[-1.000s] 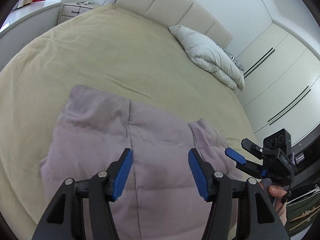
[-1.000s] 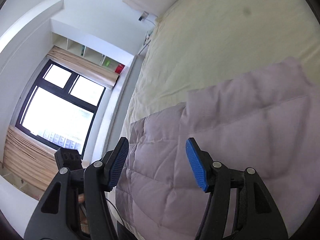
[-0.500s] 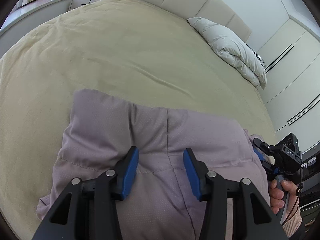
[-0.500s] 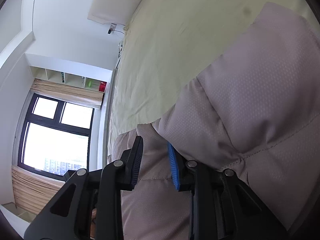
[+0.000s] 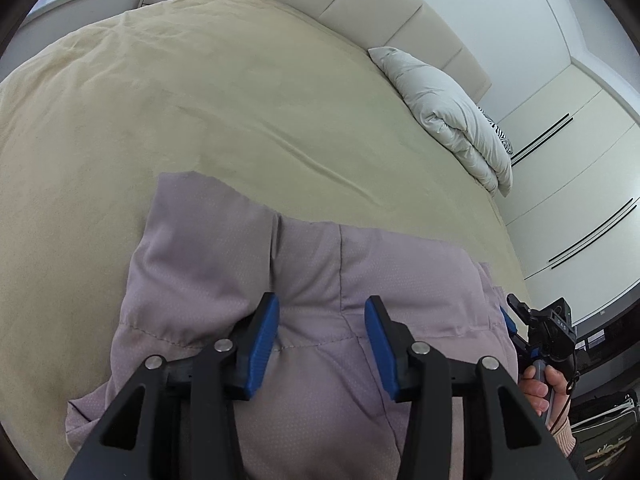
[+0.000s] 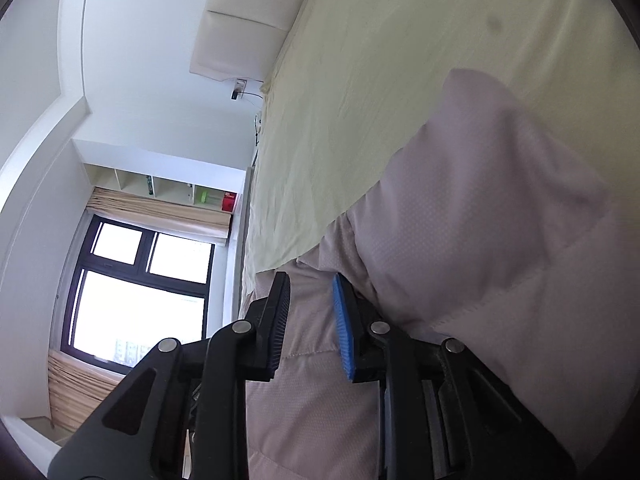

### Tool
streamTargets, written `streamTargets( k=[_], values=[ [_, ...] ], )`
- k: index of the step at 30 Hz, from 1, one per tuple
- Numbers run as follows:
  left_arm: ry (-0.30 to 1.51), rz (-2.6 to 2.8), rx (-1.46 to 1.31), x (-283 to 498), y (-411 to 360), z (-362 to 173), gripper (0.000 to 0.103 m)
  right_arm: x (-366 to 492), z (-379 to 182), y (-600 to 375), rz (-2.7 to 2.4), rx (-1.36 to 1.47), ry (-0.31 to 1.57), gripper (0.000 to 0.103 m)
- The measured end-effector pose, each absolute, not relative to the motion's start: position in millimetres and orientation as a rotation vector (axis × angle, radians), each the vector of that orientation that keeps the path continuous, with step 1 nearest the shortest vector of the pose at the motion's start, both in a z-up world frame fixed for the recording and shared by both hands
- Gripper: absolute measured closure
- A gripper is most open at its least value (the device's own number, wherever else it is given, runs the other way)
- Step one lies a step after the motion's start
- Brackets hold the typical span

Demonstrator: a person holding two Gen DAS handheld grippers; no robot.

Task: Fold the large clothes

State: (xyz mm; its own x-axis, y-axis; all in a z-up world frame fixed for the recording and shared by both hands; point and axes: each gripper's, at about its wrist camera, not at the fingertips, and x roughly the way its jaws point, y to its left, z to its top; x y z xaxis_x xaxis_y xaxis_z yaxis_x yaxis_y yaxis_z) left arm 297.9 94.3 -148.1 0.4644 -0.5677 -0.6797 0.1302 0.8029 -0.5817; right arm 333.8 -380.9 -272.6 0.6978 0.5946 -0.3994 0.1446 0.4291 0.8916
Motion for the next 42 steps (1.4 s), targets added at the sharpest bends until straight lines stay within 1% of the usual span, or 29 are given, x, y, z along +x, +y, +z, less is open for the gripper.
streamTargets(
  k=[3, 5, 7, 10, 12, 14, 18, 20, 21, 22, 26, 30, 32, 33, 34, 35, 36, 38, 42],
  values=[
    [0.992, -0.454, -0.490, 279.7, 104.8, -137.6, 0.050, 309.1, -263.8, -401.9, 0.254, 1.096, 0.747, 0.081],
    [0.967, -0.427, -0.473, 262.3, 114.5, -125.5, 0.042, 287.8, -256.9, -417.1, 0.204, 1.044, 0.734, 0.080],
    [0.935, -0.409, -0.481, 243.9, 126.2, -112.2, 0.038, 262.3, -243.2, -426.6, 0.151, 0.959, 0.723, 0.079],
    [0.884, -0.367, -0.483, 210.1, 142.4, -90.0, 0.035, 221.3, -224.6, -432.4, 0.099, 0.851, 0.715, 0.077],
    [0.854, -0.361, -0.490, 185.6, 143.7, -77.6, 0.034, 194.7, -213.4, -426.6, 0.102, 0.812, 0.699, 0.076],
    [0.821, -0.368, -0.471, 155.0, 137.4, -65.7, 0.026, 164.2, -197.6, -413.7, 0.117, 0.745, 0.677, 0.076],
    [0.722, -0.332, -0.284, 96.0, 97.2, -41.5, 0.021, 120.6, -157.2, -358.2, 0.101, 0.533, 0.627, 0.075],
    [0.649, -0.290, -0.213, 68.1, 75.8, -27.5, 0.005, 110.9, -133.2, -325.1, 0.109, 0.456, 0.597, 0.075],
    [0.612, -0.267, -0.192, 55.5, 69.5, -20.9, 0.002, 104.1, -122.6, -313.3, 0.108, 0.419, 0.580, 0.075],
    [0.570, -0.257, -0.172, 43.7, 63.1, -14.6, 0.000, 105.4, -110.1, -293.7, 0.092, 0.375, 0.563, 0.075],
    [0.452, -0.224, -0.055, 11.8, 39.4, 12.3, 0.000, 88.1, -69.2, -253.8, 0.055, 0.243, 0.489, 0.075],
    [0.342, -0.163, 0.015, -9.0, 30.5, 33.2, 0.000, 65.4, -46.5, -231.6, 0.017, 0.188, 0.472, 0.074],
    [0.274, -0.144, 0.034, -19.7, 29.1, 41.1, 0.000, 58.7, -39.2, -221.6, -0.005, 0.165, 0.469, 0.072],
    [0.246, -0.133, 0.048, -24.2, 27.6, 43.9, 0.000, 54.4, -36.9, -216.9, -0.005, 0.157, 0.465, 0.055],
    [0.239, -0.128, 0.063, -26.2, 25.4, 45.6, 0.000, 47.0, -33.1, -211.8, -0.013, 0.153, 0.453, 0.030],
    [0.245, -0.125, 0.075, -26.8, 23.4, 46.6, 0.000, 38.9, -30.7, -207.4, -0.030, 0.154, 0.421, 0.021],
    [0.252, -0.126, 0.081, -27.1, 22.5, 46.5, 0.000, 30.8, -27.3, -203.4, -0.036, 0.156, 0.387, 0.017],
    [0.266, -0.132, 0.068, -26.4, 23.3, 46.0, 0.000, 21.3, -19.6, -193.9, -0.008, 0.149, 0.377, 0.017],
    [0.290, -0.128, 0.038, -22.7, 25.2, 49.5, 0.000, 13.1, -12.1, -175.4, 0.015, 0.123, 0.431, 0.017]
  ],
)
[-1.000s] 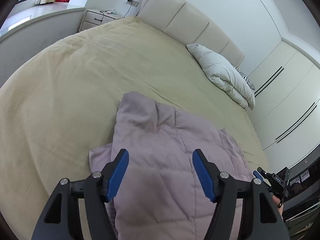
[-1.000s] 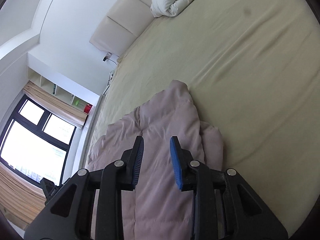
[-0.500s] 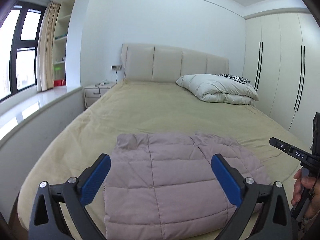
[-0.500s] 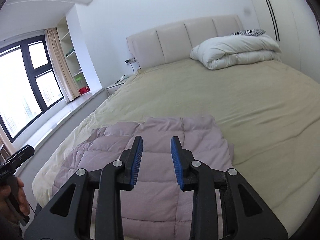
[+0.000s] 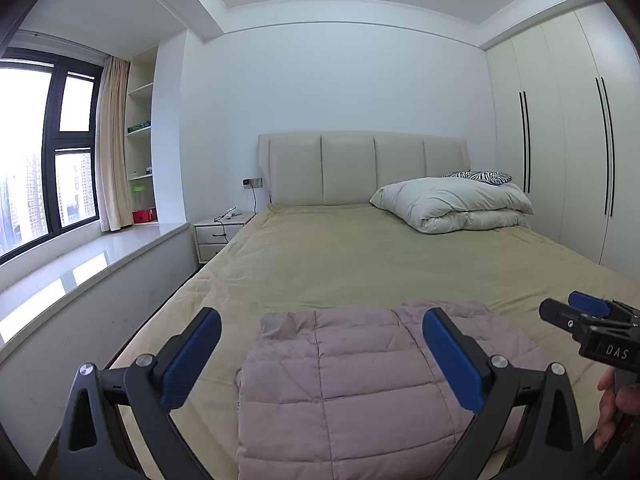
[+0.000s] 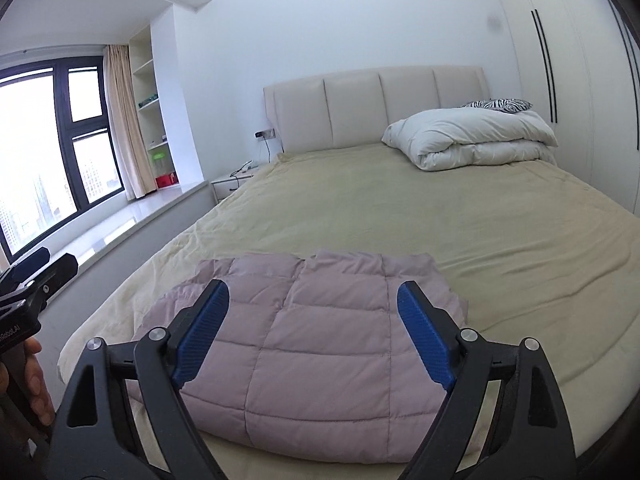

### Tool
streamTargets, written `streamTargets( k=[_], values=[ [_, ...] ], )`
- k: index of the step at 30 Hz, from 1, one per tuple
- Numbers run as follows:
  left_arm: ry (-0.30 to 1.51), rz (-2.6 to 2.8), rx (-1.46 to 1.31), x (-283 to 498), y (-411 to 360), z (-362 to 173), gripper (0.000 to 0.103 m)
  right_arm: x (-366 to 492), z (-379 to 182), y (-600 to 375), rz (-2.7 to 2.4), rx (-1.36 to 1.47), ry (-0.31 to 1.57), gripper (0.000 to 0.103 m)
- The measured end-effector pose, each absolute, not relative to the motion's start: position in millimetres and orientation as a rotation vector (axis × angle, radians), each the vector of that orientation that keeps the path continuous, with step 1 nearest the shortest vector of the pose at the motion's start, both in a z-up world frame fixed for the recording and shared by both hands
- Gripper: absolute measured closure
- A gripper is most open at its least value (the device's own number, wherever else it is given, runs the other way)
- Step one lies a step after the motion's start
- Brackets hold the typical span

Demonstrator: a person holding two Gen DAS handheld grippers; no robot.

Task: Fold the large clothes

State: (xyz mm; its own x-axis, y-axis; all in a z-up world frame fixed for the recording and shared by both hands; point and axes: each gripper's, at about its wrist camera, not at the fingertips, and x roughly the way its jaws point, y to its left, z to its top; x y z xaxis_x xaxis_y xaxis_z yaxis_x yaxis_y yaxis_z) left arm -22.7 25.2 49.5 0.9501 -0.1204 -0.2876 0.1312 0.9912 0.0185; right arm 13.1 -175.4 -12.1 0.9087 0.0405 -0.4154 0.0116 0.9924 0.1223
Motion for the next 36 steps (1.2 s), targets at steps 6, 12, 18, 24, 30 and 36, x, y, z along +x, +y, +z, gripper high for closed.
streamTargets(
  k=[6, 12, 18, 24, 30, 36],
  values=[
    [0.300, -0.048, 0.047, -29.3, 29.1, 56.7, 0.000, 2.7, -15.6, -153.4, 0.003, 0.143, 0.507, 0.017],
    [0.423, 0.021, 0.068, -22.7, 32.0, 44.1, 0.000, -12.8, -7.9, -137.5, -0.129, 0.049, 0.494, 0.010],
    [0.582, 0.059, 0.070, -19.3, 32.1, 30.2, 0.000, -14.8, 7.8, -152.0, -0.149, 0.123, 0.596, 0.010],
    [0.629, 0.010, 0.068, -20.4, 28.9, 22.9, 0.000, -25.4, 25.6, -159.2, -0.186, 0.135, 0.632, 0.010],
    [0.694, -0.049, -0.003, -17.1, 29.0, 16.5, 0.000, -37.3, 39.7, -152.7, -0.179, 0.106, 0.623, 0.010],
    [0.696, -0.042, 0.011, -19.6, 25.0, 17.6, 0.000, -39.4, 39.4, -146.7, -0.170, 0.099, 0.634, 0.010]
  ],
)
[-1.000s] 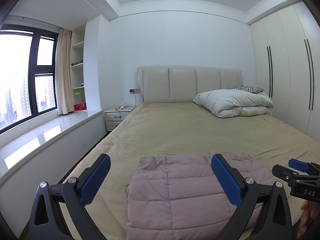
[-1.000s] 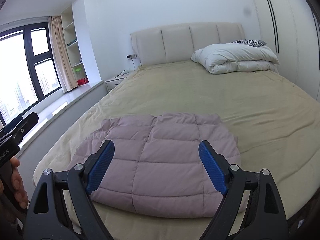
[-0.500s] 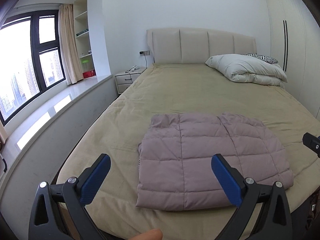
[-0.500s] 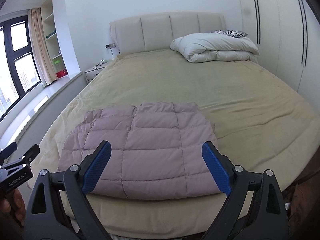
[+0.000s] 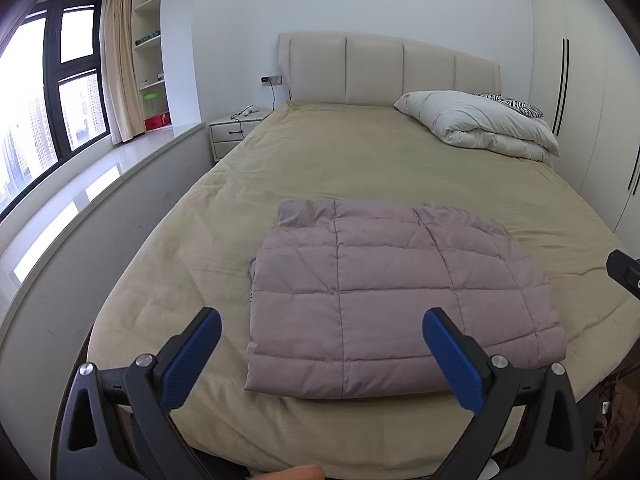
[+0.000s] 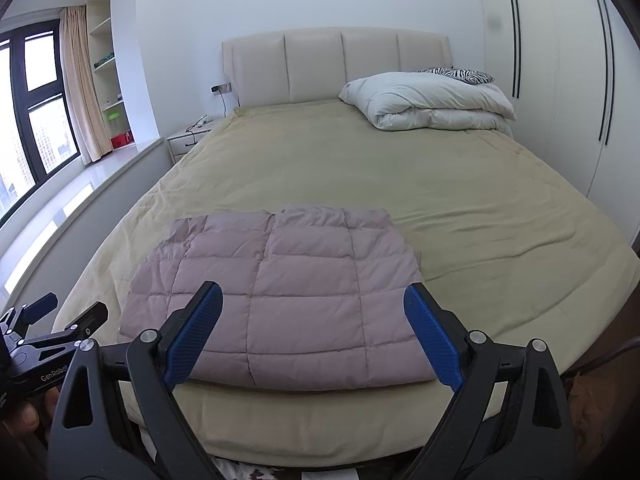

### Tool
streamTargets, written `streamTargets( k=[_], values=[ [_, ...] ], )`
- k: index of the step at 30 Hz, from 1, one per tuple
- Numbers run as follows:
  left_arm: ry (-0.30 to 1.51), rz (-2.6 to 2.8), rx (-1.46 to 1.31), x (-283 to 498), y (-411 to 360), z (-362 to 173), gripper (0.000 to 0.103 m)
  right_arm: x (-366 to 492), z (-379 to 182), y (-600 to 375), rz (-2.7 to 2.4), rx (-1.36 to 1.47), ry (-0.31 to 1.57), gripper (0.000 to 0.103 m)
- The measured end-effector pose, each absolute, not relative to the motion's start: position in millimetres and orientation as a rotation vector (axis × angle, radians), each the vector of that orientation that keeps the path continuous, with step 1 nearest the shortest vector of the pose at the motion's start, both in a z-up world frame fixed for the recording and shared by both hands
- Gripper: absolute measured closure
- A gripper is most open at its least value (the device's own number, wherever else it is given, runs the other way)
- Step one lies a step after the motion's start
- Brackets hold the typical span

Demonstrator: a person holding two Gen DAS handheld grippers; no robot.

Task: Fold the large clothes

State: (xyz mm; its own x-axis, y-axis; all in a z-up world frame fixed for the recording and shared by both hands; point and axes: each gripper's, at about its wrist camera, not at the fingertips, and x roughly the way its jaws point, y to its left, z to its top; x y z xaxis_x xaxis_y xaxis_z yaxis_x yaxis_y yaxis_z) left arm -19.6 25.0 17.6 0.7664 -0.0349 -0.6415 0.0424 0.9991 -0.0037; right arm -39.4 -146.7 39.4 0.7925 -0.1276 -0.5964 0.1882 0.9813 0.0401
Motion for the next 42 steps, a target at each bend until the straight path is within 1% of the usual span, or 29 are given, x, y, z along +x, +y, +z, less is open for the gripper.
streamTargets(
  k=[26, 42],
  values=[
    [0.725, -0.020, 0.020, -14.0, 31.3, 9.0, 0.000, -33.5, 20.9, -151.4, -0.159, 0.071, 0.718, 0.010],
    [0.732, -0.019, 0.026, -14.6, 31.4, 7.2, 0.000, -31.9, 16.7, -152.5, -0.159, 0.077, 0.725, 0.010]
  ],
)
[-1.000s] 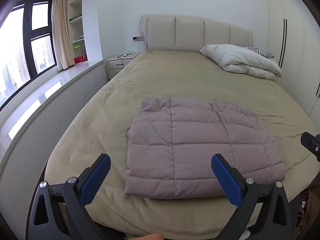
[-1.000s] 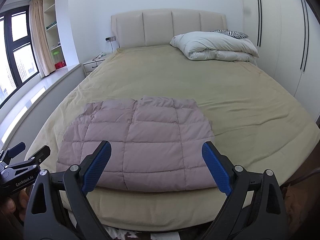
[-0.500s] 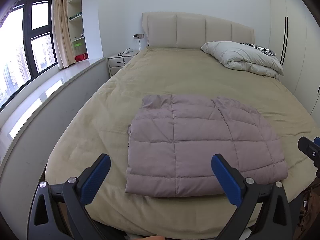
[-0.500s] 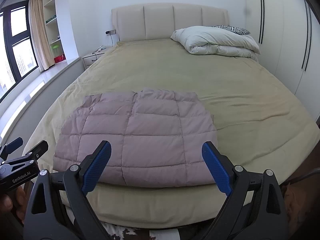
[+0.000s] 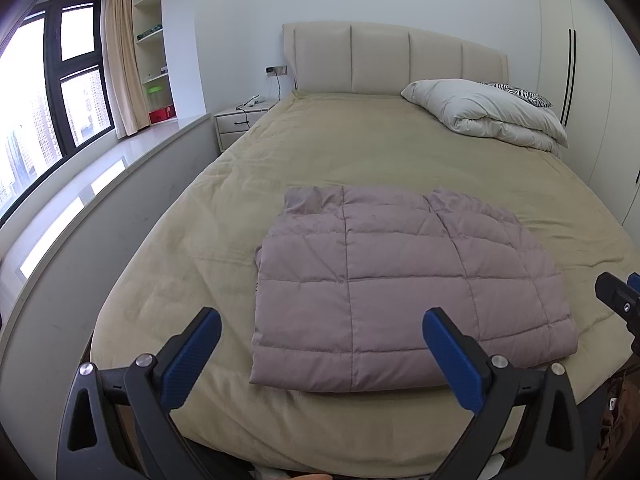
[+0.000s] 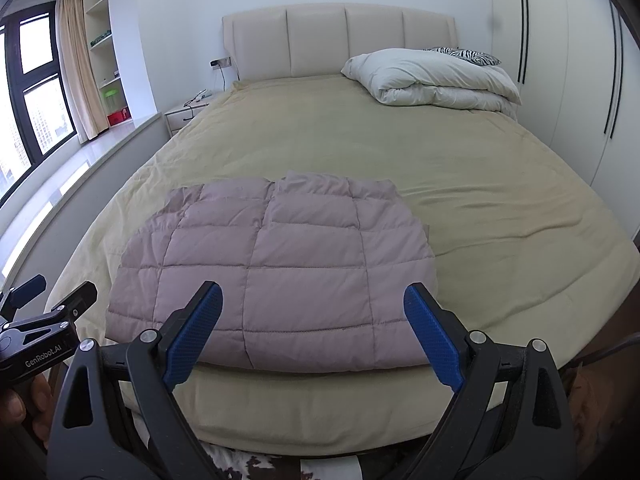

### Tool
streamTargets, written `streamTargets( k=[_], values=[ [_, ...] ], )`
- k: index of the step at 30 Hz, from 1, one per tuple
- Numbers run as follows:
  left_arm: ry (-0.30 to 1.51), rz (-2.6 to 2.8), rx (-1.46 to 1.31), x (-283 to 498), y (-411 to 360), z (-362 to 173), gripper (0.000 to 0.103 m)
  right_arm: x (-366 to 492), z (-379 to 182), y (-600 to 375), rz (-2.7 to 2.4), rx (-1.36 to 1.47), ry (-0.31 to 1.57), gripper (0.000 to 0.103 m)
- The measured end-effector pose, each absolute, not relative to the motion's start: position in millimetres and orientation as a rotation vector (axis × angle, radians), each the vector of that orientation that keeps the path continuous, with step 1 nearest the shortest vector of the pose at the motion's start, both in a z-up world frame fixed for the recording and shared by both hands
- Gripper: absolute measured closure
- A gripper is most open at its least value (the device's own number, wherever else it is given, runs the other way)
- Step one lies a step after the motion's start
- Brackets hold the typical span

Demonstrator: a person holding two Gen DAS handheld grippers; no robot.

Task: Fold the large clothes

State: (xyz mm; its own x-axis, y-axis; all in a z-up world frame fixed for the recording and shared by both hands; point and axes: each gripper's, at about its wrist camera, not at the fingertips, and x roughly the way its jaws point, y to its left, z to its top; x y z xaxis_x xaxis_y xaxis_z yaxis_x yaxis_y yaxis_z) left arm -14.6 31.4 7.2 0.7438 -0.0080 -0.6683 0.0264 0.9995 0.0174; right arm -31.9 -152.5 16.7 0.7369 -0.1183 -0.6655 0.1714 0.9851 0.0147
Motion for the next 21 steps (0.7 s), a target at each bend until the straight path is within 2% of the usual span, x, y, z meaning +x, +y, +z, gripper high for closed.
streamTargets(
  k=[21],
  values=[
    [0.736, -0.022, 0.029, -14.7, 31.8, 6.1, 0.000, -32.5, 10.9, -149.7, -0.158, 0.085, 0.733, 0.010]
  ],
)
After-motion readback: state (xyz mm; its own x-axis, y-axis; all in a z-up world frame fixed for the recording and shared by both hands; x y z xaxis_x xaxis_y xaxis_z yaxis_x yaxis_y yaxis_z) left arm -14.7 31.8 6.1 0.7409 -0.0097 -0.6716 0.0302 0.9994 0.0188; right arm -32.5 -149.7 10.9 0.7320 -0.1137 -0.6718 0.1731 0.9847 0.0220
